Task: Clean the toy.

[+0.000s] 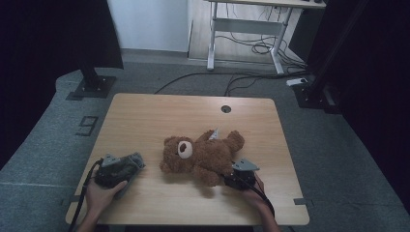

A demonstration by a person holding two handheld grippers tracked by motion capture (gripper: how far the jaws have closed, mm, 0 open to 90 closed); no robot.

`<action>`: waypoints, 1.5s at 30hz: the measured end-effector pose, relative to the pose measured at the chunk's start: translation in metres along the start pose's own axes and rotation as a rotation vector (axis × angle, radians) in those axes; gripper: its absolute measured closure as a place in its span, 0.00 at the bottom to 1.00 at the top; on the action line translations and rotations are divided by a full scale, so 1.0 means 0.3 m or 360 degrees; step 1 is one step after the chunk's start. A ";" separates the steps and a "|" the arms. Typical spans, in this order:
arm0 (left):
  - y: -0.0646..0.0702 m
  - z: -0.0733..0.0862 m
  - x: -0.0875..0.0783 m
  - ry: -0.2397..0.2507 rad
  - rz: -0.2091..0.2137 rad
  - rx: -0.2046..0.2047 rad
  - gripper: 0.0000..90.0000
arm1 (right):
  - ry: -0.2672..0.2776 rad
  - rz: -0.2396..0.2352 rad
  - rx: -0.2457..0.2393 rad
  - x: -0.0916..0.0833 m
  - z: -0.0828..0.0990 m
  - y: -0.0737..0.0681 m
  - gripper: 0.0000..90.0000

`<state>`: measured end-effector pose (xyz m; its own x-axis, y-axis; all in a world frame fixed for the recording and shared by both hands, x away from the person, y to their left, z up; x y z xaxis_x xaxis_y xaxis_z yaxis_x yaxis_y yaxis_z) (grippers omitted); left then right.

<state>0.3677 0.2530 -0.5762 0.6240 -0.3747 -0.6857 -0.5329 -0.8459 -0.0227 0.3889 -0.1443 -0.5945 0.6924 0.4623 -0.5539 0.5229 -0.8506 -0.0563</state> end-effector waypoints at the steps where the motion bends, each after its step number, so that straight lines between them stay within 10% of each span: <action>1: 0.000 -0.002 0.001 0.0005 0.0024 -0.0009 0.47 | 0.0000 -0.0001 0.0003 0.000 0.000 0.000 0.46; 6: -0.015 -0.016 -0.002 -0.0002 0.0012 0.0016 0.29 | 0.0001 -0.0001 0.0009 0.000 -0.001 0.003 0.44; 14: -0.009 -0.070 -0.061 0.0134 0.0032 0.0053 0.25 | 0.0007 0.0006 0.0025 -0.007 -0.003 0.004 0.41; 32: 0.234 -0.215 -0.027 0.0285 0.0234 0.0204 0.28 | 0.0235 -0.0140 0.0269 -0.161 -0.071 0.037 0.21; 45: 0.301 -0.178 -0.072 0.0301 0.0261 0.0283 0.29 | 0.0293 -0.0128 0.0375 -0.229 -0.031 0.093 0.21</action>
<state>0.3367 0.1644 -0.5246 0.6080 -0.5789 -0.5434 -0.7165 -0.6949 -0.0615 0.3605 -0.1974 -0.5503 0.7431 0.5497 -0.3815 0.4647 -0.8342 -0.2968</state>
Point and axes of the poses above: each handheld gripper's, and its own axes: x roughly forward along the jaws, z roughly out of its underside, y roughly to its right, the point moved 8 cm from there along x, roughly forward along the jaws, and after that the axes turned 8 degrees about x, right-handed, at the moved point
